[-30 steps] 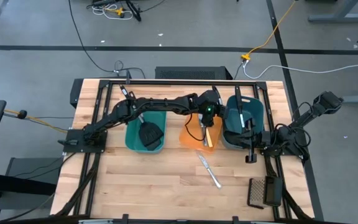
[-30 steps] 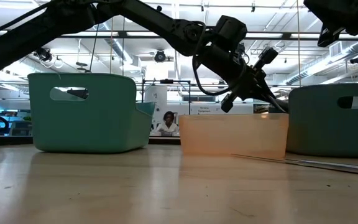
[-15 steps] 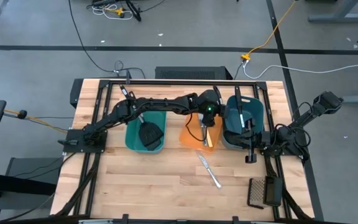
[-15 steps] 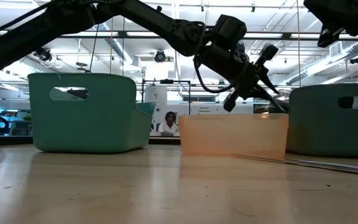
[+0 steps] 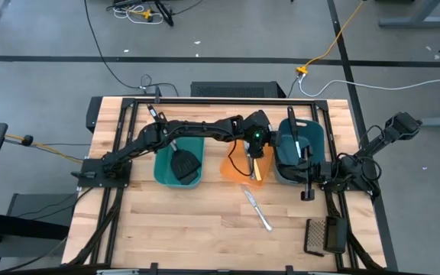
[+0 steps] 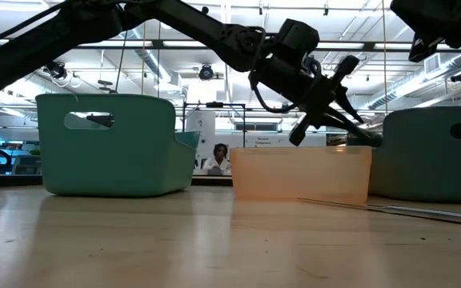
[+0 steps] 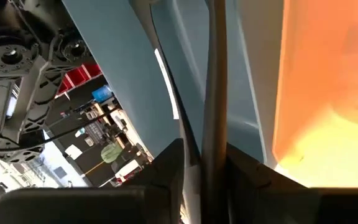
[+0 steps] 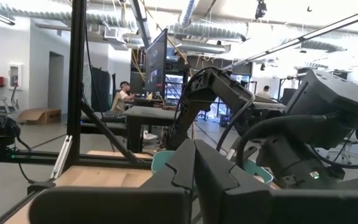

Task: Pick & Place Kitchen Items
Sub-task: Put the black serving spoon into the blue bin

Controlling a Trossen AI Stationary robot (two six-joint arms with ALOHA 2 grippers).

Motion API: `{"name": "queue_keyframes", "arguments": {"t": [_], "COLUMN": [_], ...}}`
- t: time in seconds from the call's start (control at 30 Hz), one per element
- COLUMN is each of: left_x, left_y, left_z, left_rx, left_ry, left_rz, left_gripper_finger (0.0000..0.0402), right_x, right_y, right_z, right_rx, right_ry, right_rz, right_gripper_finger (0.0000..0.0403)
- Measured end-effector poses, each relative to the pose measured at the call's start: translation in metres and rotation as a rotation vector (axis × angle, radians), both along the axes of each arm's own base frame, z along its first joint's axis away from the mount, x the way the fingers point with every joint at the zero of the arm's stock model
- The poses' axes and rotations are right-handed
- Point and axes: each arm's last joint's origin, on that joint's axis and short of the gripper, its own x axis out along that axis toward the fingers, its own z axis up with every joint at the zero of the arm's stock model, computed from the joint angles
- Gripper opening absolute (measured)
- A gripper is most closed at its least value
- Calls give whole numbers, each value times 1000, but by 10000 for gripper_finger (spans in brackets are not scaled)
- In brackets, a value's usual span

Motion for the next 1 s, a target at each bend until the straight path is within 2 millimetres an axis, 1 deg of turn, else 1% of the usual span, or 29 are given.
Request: {"name": "queue_keyframes", "arguments": {"t": [0.1, 0.27, 0.5, 0.57, 0.63, 0.7, 0.73, 0.9, 0.97, 1.0], "left_x": [1, 3, -1, 4, 4, 10, 11, 12, 12, 12], "left_y": [0, 8, 23, 27, 31, 33, 34, 36, 36, 36], "left_z": [2, 11, 8, 0, -10, -19, -24, -32, -38, -39], "left_rx": [37, 192, 243, 254, 246, 256, 250, 237, 233, 229], "left_ry": [-17, -97, -84, -131, -114, -142, -127, -115, -96, -98], "left_rz": [-9, -71, -109, -131, -131, -142, -143, -145, -134, -130], "left_gripper_finger": [73, 34, 35, 40, 42, 38, 35, 34, 44, 56], "right_x": [0, 0, 0, 0, 0, 0, 0, 0, 0, 0], "right_y": [0, 0, 0, 0, 0, 0, 0, -1, -1, -1], "right_z": [0, 0, 0, 0, 0, 0, 0, 1, 0, 0], "right_rx": [0, 1, 20, 20, 21, 24, 24, 28, 27, 27], "right_ry": [0, 0, -2, -2, -4, -3, -2, -4, -2, -1], "right_rz": [0, 0, 6, 5, 5, -3, -5, -11, -13, -13], "right_gripper_finger": [13, 13, 13, 13, 13, 13, 13, 13, 13, 13]}}
